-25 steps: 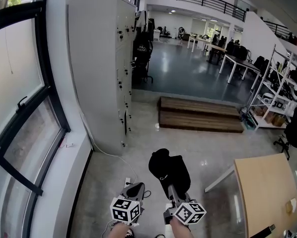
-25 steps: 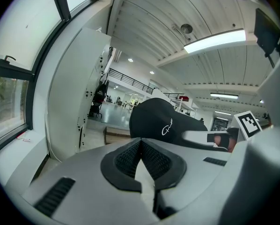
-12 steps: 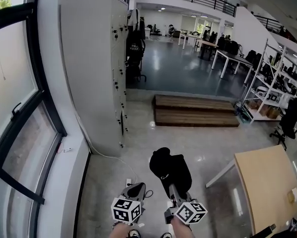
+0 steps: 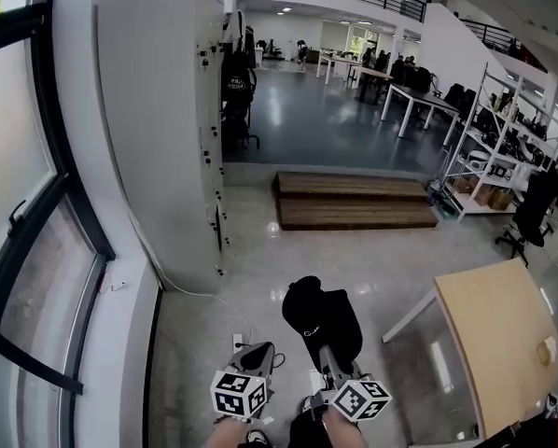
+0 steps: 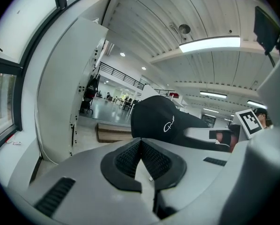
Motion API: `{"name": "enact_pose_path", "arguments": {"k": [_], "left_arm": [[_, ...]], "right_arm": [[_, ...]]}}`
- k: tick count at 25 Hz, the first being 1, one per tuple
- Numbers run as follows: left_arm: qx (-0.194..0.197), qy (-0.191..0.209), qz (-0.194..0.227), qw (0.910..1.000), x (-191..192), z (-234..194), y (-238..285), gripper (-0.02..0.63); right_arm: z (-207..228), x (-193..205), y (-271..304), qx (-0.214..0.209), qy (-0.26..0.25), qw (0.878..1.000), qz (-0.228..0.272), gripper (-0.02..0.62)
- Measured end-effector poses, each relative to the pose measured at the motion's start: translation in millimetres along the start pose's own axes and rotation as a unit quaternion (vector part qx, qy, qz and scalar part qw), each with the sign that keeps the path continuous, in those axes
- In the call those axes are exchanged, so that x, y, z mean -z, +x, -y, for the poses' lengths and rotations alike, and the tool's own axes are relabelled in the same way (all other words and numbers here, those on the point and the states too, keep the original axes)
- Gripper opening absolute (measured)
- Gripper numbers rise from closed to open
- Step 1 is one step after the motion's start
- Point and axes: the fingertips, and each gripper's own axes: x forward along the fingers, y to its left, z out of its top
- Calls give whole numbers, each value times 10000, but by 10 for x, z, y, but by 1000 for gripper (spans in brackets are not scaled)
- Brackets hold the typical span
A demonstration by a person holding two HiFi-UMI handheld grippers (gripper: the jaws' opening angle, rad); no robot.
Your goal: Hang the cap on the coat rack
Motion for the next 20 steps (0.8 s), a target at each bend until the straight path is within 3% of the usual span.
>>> {"name": "enact_pose_path", "arguments": {"k": [9, 20], "left_arm": [[-96, -11, -11, 10000, -66, -106, 295, 5], [-157, 184, -52, 9997, -338, -200, 1271, 5]], "right_arm": [[180, -122, 258, -108, 82, 9999, 56, 18], [837, -600, 931, -190, 197, 9995, 129, 20]]}}
